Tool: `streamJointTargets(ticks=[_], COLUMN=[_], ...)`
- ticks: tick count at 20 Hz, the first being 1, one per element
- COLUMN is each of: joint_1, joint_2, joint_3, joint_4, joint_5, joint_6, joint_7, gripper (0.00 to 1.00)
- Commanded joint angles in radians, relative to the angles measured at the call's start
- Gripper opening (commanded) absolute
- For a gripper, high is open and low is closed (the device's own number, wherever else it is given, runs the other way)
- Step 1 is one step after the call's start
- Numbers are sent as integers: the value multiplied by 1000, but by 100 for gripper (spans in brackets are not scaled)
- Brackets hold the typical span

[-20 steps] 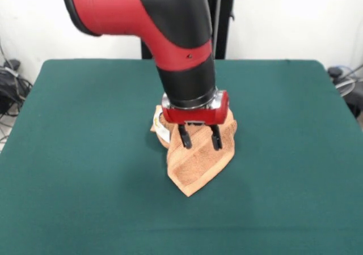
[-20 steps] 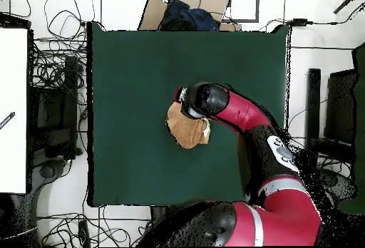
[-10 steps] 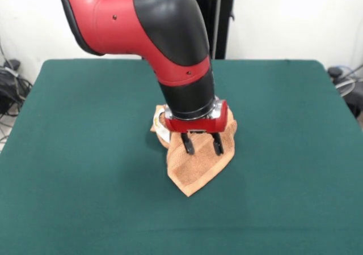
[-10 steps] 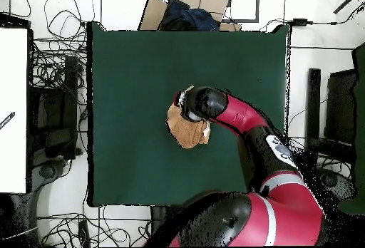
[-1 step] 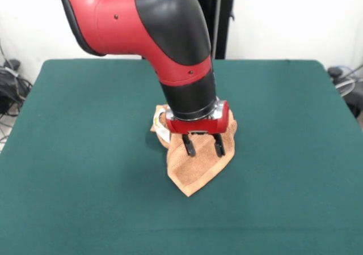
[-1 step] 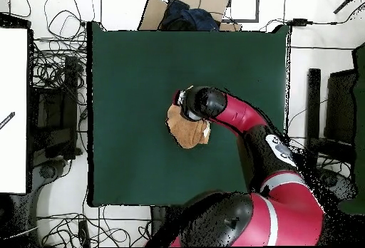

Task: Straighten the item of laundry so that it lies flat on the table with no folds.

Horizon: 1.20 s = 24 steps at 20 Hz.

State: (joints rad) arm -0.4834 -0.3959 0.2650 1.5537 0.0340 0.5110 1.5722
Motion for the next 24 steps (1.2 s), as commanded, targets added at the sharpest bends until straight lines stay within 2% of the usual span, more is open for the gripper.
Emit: streamJointTargets(ticks=[1, 7, 12, 19, 24], joint_1=[48, 51, 99, 116, 198], joint_2=[57, 121, 101, 96, 81], joint_3=[34, 41, -15, -25, -145], joint_4=[-43, -75, -105, -110, -132], joint_5=[-68, -58, -66, -58, -78], joint_6=[-119, -169, -135, -136, -128], joint_7=[66, 73, 78, 91, 138], gripper=[100, 100, 100, 100, 100])
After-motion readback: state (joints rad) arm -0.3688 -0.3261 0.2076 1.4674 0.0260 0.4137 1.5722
